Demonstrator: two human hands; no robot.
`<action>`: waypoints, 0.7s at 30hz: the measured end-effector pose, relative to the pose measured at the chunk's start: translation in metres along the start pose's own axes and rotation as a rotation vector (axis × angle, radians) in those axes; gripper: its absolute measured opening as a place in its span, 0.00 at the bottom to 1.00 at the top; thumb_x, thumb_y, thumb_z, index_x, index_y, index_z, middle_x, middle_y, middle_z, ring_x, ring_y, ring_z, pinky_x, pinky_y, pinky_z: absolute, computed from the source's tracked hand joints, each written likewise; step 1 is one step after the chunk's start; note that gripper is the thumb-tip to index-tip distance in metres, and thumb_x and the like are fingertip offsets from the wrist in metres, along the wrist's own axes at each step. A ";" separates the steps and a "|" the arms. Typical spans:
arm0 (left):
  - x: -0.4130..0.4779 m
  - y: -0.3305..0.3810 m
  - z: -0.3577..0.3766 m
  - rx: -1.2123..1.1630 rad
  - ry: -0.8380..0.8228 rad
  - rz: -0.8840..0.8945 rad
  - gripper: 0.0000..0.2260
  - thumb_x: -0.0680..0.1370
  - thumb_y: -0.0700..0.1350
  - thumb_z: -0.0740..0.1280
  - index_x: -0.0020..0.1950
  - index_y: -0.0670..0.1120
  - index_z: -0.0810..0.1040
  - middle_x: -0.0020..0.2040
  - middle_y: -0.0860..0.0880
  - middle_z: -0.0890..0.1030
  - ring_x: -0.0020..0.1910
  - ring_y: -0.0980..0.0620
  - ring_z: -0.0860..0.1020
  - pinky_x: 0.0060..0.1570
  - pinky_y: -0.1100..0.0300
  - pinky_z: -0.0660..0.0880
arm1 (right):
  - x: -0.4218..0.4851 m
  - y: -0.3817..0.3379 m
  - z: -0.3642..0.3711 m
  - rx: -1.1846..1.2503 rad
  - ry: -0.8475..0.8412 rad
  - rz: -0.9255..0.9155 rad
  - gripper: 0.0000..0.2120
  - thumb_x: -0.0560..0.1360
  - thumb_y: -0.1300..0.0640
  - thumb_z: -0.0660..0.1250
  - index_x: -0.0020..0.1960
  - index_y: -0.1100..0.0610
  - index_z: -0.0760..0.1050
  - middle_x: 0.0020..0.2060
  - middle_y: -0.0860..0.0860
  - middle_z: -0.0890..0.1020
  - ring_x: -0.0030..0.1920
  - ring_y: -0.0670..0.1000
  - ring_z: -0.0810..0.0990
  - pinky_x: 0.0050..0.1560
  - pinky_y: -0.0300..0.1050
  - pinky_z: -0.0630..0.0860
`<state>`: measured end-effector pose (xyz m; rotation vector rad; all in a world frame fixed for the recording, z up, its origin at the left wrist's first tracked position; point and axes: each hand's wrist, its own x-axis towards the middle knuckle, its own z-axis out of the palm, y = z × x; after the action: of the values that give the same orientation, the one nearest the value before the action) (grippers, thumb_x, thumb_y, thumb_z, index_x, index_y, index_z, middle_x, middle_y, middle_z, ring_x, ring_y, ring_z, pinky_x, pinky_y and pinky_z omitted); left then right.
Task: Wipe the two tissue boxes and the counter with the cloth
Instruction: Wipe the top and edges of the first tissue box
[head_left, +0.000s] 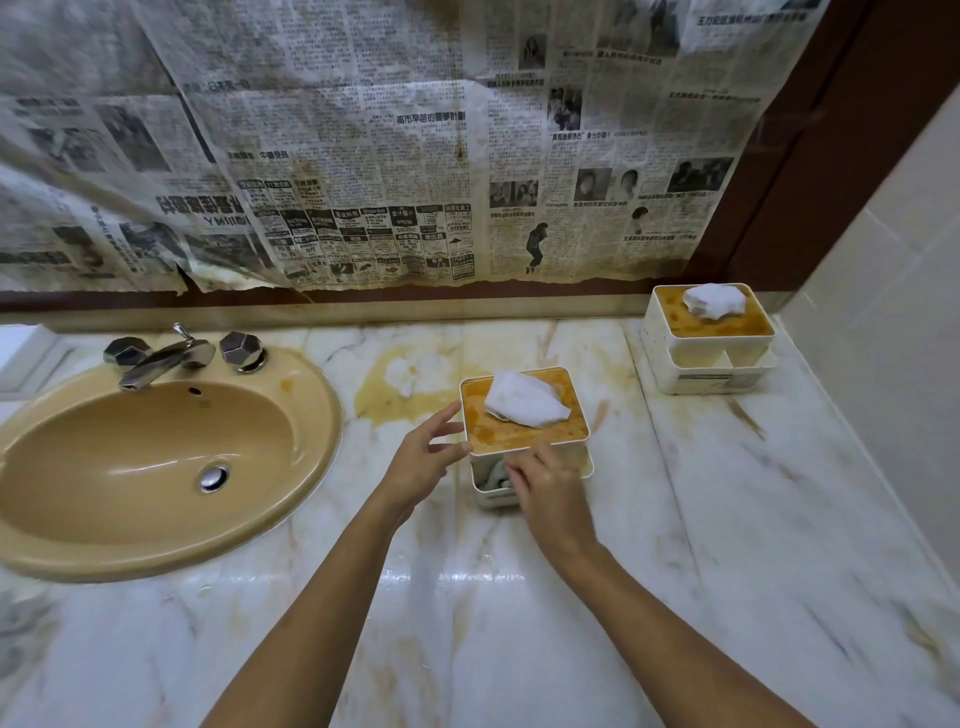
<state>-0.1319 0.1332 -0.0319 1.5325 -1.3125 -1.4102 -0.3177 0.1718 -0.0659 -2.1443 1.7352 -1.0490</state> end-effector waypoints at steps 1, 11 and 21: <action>0.000 0.000 0.000 0.004 -0.001 -0.001 0.26 0.79 0.45 0.71 0.74 0.59 0.69 0.63 0.55 0.77 0.55 0.56 0.79 0.49 0.60 0.75 | 0.000 -0.005 0.006 0.018 -0.042 -0.002 0.03 0.72 0.65 0.73 0.43 0.58 0.82 0.39 0.52 0.79 0.38 0.54 0.80 0.39 0.48 0.78; -0.002 0.001 0.002 0.010 -0.005 -0.015 0.25 0.80 0.46 0.69 0.75 0.60 0.68 0.64 0.53 0.77 0.59 0.59 0.76 0.52 0.59 0.75 | 0.011 0.011 -0.088 0.272 0.122 0.142 0.08 0.77 0.64 0.70 0.50 0.52 0.82 0.46 0.44 0.82 0.48 0.42 0.80 0.45 0.37 0.77; -0.003 0.005 0.006 0.048 0.022 0.000 0.25 0.80 0.44 0.68 0.74 0.60 0.68 0.61 0.54 0.77 0.58 0.60 0.75 0.51 0.58 0.74 | 0.003 0.023 -0.101 0.011 0.206 0.022 0.07 0.77 0.65 0.70 0.53 0.59 0.82 0.48 0.51 0.82 0.49 0.51 0.81 0.50 0.43 0.80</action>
<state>-0.1384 0.1354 -0.0271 1.5744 -1.3420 -1.3675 -0.3987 0.1901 -0.0033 -2.0689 1.8286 -1.3112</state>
